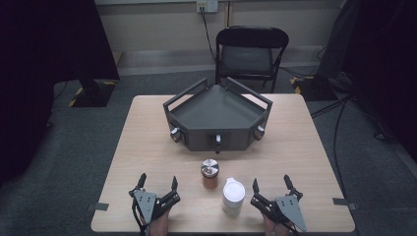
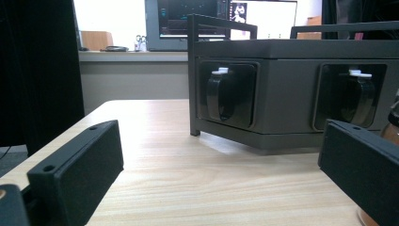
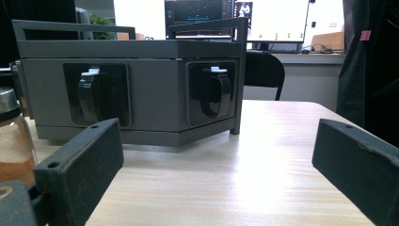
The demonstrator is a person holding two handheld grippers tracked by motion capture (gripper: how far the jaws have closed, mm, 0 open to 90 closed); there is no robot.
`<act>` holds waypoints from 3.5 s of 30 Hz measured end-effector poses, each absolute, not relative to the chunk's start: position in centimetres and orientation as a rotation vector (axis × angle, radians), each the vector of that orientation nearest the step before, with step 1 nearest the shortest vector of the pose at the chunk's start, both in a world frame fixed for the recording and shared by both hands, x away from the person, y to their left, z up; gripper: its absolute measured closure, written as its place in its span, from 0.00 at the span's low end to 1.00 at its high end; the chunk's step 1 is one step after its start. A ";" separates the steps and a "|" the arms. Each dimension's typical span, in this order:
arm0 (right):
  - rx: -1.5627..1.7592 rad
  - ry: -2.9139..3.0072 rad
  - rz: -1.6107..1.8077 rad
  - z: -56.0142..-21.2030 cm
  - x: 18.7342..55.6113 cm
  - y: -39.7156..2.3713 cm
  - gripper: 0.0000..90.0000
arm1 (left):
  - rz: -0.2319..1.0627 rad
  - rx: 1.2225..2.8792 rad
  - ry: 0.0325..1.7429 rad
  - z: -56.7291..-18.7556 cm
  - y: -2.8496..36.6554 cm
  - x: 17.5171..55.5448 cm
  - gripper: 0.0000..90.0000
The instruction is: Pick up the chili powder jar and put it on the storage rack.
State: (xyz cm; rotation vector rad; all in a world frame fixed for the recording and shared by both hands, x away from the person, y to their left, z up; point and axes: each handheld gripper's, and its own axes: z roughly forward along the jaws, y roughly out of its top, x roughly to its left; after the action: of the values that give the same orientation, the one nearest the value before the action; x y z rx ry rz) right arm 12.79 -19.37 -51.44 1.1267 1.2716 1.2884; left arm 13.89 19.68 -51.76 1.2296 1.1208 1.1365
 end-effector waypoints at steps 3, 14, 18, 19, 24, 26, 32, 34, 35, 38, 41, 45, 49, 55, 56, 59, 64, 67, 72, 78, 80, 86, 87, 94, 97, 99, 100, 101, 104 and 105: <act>1.129 1.270 1.289 -51.4 12.8 -19.4 0.01 | 1.136 1.230 1.119 -51.8 19.7 13.9 0.00; 1.131 1.268 1.285 -51.4 12.8 -19.3 0.01 | 1.129 1.236 1.113 -51.7 19.8 13.9 0.00; 1.131 1.267 1.285 -51.4 12.8 -19.3 0.01 | 1.133 1.233 1.116 -51.8 19.8 13.9 0.00; 1.131 1.267 1.286 -51.4 12.8 -19.3 0.01 | 1.133 1.234 1.118 -51.7 19.7 13.9 0.00; 1.130 1.268 1.287 -51.4 12.8 -19.3 0.01 | 1.145 1.228 1.128 -51.7 19.5 13.8 0.00; 1.131 1.267 1.287 -51.4 12.8 -19.3 0.01 | 1.145 1.227 1.129 -51.7 19.5 13.8 0.00; 1.130 1.269 1.288 -51.4 12.8 -19.3 0.01 | 1.136 1.234 1.121 -51.7 19.7 13.9 0.00; 1.130 1.269 1.287 -51.4 12.8 -19.3 0.01 | 1.135 1.235 1.115 -51.7 19.7 13.8 0.00; 1.129 1.269 1.287 -51.4 12.8 -19.3 0.01 | 1.135 1.235 1.115 -51.7 19.7 13.8 0.00; 1.129 1.269 1.287 -51.4 12.8 -19.3 0.01 | 1.124 1.234 1.109 -51.6 19.8 13.8 0.00; 1.128 1.271 1.288 -51.4 12.8 -19.4 0.01 | 1.101 1.237 1.094 -51.4 19.9 13.9 0.00; 1.129 1.270 1.288 -51.4 12.8 -19.4 0.01 | 1.077 1.252 1.078 -51.1 19.8 14.0 0.00; 1.132 1.266 1.283 -51.4 12.8 -19.2 0.01 | 1.056 1.257 1.064 -50.9 19.8 14.1 0.00; 1.132 1.266 1.283 -51.4 12.8 -19.2 0.01 | 1.036 1.268 1.044 -50.7 19.2 14.2 0.00; 1.133 1.266 1.283 -51.4 12.8 -19.2 0.01 | 1.033 1.270 1.038 -50.6 19.1 14.2 0.00; 1.132 1.266 1.283 -51.4 12.8 -19.2 0.01 | 1.014 1.273 1.021 -50.5 19.0 14.3 0.00; 1.133 1.266 1.283 -51.4 12.8 -19.2 0.01 | 0.987 1.296 0.981 -50.0 18.9 14.7 0.00; 1.133 1.267 1.280 -51.4 12.8 -19.2 0.01 | 0.981 1.299 0.966 -49.9 18.9 14.8 0.00; 1.134 1.266 1.280 -51.4 12.8 -19.2 0.01 | 0.945 1.287 0.931 -49.2 18.8 15.4 0.00; 1.133 1.270 1.278 -51.3 12.8 -19.2 0.02 | 0.890 1.304 0.875 -49.0 19.1 16.2 0.00; 1.133 1.270 1.278 -51.4 12.8 -19.2 0.02 | 0.881 1.309 0.857 -49.0 19.1 16.4 0.00; 1.136 1.264 1.276 -51.4 12.8 -19.1 0.02 | 0.874 1.312 0.835 -48.8 18.7 16.8 0.01; 1.136 1.264 1.275 -51.4 12.8 -19.1 0.02 | 0.867 1.311 0.832 -48.7 18.6 16.9 0.01; 1.137 1.261 1.277 -51.4 12.8 -19.1 0.02 | 0.839 1.355 0.776 -48.4 18.1 17.8 0.02; 1.137 1.261 1.278 -51.4 12.8 -19.1 0.02 | 0.801 1.370 0.763 -48.3 18.3 18.1 0.03; 1.137 1.260 1.278 -51.4 12.7 -19.1 0.02 | 0.780 1.386 0.754 -48.3 18.2 18.3 0.04; 1.137 1.260 1.278 -51.4 12.7 -19.1 0.02 | 0.780 1.386 0.754 -48.3 18.2 18.3 0.05; 1.137 1.260 1.278 -51.4 12.8 -19.1 0.02 | 0.784 1.390 0.744 -48.4 18.1 18.3 0.05; 1.137 1.260 1.278 -51.4 12.7 -19.1 0.02 | 0.785 1.398 0.723 -48.6 18.0 18.6 0.08; 1.137 1.260 1.278 -51.4 12.7 -19.1 0.02 | 0.784 1.403 0.725 -48.6 17.9 18.8 0.08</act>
State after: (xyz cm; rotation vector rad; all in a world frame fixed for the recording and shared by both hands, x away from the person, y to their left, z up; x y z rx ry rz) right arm 12.75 -19.11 -51.42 1.1370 1.2602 1.2780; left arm 18.79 17.94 -48.61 1.4033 0.7246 0.7835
